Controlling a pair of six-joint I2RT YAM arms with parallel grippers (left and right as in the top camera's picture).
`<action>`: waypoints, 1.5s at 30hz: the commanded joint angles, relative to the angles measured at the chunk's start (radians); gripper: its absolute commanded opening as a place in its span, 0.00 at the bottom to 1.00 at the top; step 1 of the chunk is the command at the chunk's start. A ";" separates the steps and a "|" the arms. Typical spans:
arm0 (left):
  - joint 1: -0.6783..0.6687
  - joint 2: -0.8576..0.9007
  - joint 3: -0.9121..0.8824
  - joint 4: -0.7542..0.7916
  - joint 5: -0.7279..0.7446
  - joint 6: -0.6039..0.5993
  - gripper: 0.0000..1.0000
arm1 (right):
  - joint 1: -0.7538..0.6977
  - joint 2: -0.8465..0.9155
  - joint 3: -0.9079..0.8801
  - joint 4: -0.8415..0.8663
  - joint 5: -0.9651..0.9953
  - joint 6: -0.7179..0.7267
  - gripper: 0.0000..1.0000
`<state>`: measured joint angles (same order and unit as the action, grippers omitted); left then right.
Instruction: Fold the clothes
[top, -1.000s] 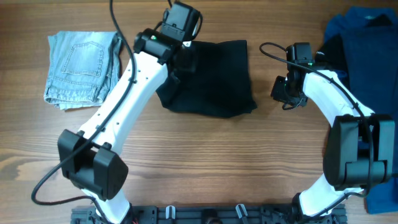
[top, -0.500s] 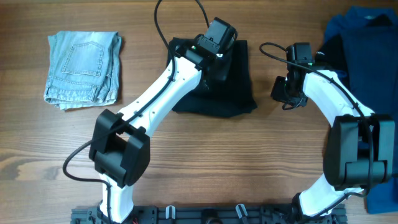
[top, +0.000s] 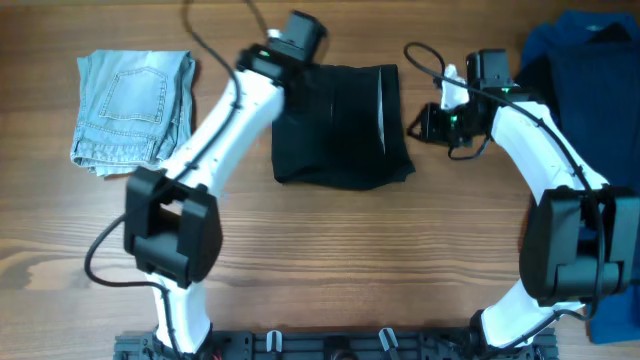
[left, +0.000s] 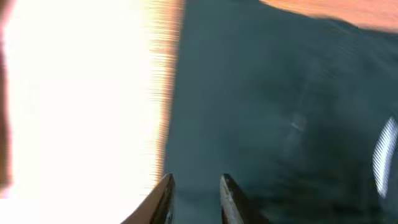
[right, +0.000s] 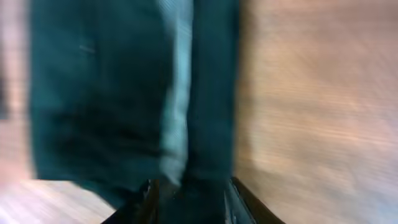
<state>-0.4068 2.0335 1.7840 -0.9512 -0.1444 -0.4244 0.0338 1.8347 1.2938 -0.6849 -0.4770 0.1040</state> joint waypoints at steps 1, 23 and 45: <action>0.127 0.009 0.015 -0.037 0.085 -0.059 0.28 | 0.021 0.027 0.015 0.046 -0.128 -0.057 0.34; 0.184 0.011 -0.212 0.072 0.111 -0.055 0.33 | 0.066 0.289 0.016 0.311 -0.335 0.021 0.51; 0.139 0.011 -0.378 0.267 0.133 -0.055 0.30 | 0.174 0.250 0.079 0.258 -0.150 0.241 0.51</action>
<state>-0.2573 2.0357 1.4128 -0.6876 -0.0277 -0.4702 0.1707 2.1204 1.3567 -0.4271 -0.6922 0.3367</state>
